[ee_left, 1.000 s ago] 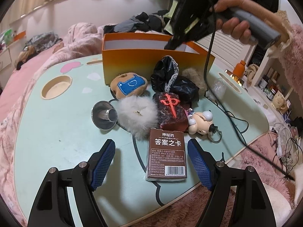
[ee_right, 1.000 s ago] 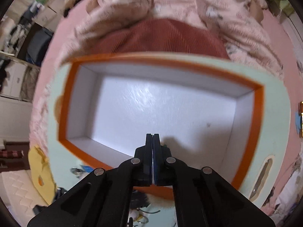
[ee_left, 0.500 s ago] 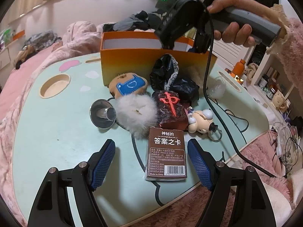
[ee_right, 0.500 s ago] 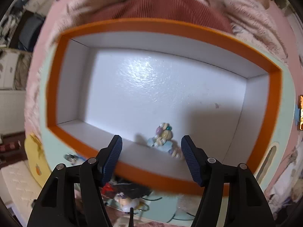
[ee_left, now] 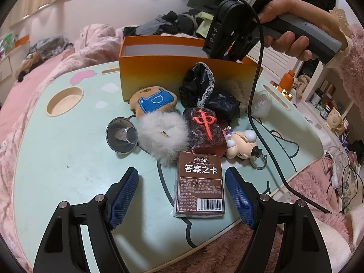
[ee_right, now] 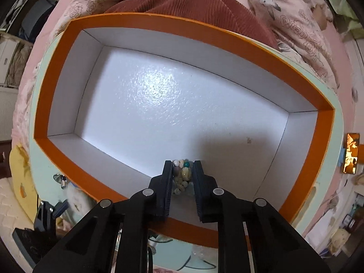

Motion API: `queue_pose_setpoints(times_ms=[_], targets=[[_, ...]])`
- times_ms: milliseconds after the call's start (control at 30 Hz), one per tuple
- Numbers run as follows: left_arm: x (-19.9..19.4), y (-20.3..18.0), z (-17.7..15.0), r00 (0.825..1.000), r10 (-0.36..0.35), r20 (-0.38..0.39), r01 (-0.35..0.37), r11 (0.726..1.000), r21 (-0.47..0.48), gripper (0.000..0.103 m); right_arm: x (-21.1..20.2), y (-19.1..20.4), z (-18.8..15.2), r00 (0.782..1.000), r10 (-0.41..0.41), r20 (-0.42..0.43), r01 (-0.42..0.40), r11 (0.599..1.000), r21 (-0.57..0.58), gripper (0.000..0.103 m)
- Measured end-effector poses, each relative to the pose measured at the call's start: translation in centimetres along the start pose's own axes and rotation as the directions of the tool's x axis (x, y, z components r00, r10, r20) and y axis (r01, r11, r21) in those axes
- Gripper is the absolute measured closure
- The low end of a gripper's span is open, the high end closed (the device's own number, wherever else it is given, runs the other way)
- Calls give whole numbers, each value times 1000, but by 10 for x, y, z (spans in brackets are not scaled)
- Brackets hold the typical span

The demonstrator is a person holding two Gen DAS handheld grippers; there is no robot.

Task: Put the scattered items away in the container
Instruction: 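Grasp the pastel beaded bracelet with the right gripper and lift it out, then lower the beaded bracelet onto the table and open the right gripper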

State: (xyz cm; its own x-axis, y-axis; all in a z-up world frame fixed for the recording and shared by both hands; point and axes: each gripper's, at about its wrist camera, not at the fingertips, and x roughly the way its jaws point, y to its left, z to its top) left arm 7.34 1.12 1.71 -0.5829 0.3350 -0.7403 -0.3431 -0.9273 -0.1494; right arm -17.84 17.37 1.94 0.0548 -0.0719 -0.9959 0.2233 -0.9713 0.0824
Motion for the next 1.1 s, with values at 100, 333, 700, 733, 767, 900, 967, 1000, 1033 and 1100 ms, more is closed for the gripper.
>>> queue_pose_setpoints(times_ms=[100, 333, 700, 733, 767, 900, 967, 1000, 1033, 1100], targets=[[0, 0, 0, 1000, 1, 2, -1, 1000, 0, 25, -8, 0, 0, 1000, 0, 27, 1, 1000, -8, 85], [1, 0, 0, 1000, 0, 2, 0, 1000, -1, 25, -35, 8, -4, 993, -36, 113, 40, 999, -35, 86], [2, 1, 0, 1000, -3, 2, 3, 1000, -5, 25, -95, 39, -76, 941, 56, 335, -11, 991, -135, 86], [2, 1, 0, 1000, -3, 2, 3, 1000, -6, 25, -95, 41, -82, 937, 84, 339, -37, 989, -143, 85], [2, 2, 0, 1000, -4, 2, 4, 1000, -8, 25, -91, 43, -82, 934, 111, 339, -62, 986, -152, 85], [2, 2, 0, 1000, -3, 3, 3, 1000, -12, 25, -69, 40, -101, 935, 155, 318, -107, 981, -164, 85], [2, 2, 0, 1000, -3, 1, 3, 1000, -14, 25, -47, 36, -109, 944, 160, 287, -120, 981, -155, 85], [3, 2, 0, 1000, -2, -1, 2, 1000, -14, 25, -40, 35, -113, 949, 158, 274, -121, 981, -149, 85], [3, 2, 1, 1000, 0, -3, 0, 1000, -13, 25, -32, 34, -116, 952, 155, 263, -120, 982, -143, 85], [4, 1, 2, 1000, 6, -9, -7, 1000, -5, 25, -17, 31, -119, 958, 157, 238, -129, 983, -130, 85]])
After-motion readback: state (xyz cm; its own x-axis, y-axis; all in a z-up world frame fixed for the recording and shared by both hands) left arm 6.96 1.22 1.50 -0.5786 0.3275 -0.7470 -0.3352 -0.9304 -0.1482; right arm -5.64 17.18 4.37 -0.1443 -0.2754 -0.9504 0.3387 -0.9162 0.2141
